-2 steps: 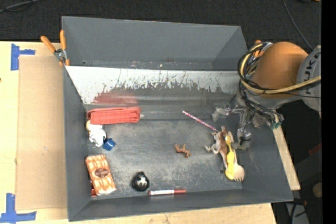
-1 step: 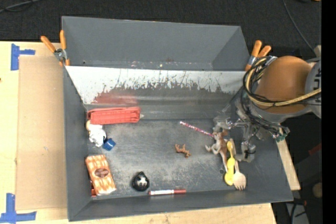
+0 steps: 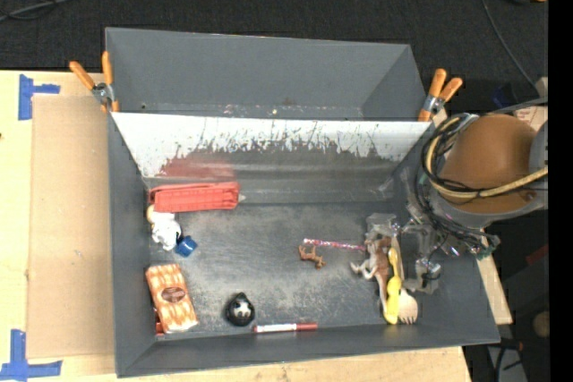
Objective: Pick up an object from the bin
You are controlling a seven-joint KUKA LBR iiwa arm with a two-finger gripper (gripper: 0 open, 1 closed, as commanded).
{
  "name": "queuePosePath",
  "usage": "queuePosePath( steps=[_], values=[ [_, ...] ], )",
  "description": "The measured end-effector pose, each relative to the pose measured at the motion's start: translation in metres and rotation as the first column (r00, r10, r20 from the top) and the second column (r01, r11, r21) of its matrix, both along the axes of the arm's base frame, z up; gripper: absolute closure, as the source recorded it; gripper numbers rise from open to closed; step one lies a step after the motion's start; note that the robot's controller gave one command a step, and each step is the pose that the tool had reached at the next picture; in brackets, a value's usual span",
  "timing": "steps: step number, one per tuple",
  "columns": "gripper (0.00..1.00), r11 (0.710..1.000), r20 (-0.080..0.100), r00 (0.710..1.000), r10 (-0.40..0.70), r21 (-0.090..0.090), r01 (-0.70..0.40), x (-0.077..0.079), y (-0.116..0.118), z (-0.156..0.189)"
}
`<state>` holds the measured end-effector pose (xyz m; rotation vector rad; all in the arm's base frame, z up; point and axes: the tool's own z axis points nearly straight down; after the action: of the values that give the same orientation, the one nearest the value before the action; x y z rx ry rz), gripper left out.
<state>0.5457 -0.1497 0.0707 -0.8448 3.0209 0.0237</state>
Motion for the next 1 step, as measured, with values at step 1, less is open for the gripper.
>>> queuePosePath(
  steps=[1],
  values=[
    [1.0, 0.998, 0.002, 0.998, -0.07, 0.002, 0.07, -0.0258, -0.0089, 0.0481]
  ],
)
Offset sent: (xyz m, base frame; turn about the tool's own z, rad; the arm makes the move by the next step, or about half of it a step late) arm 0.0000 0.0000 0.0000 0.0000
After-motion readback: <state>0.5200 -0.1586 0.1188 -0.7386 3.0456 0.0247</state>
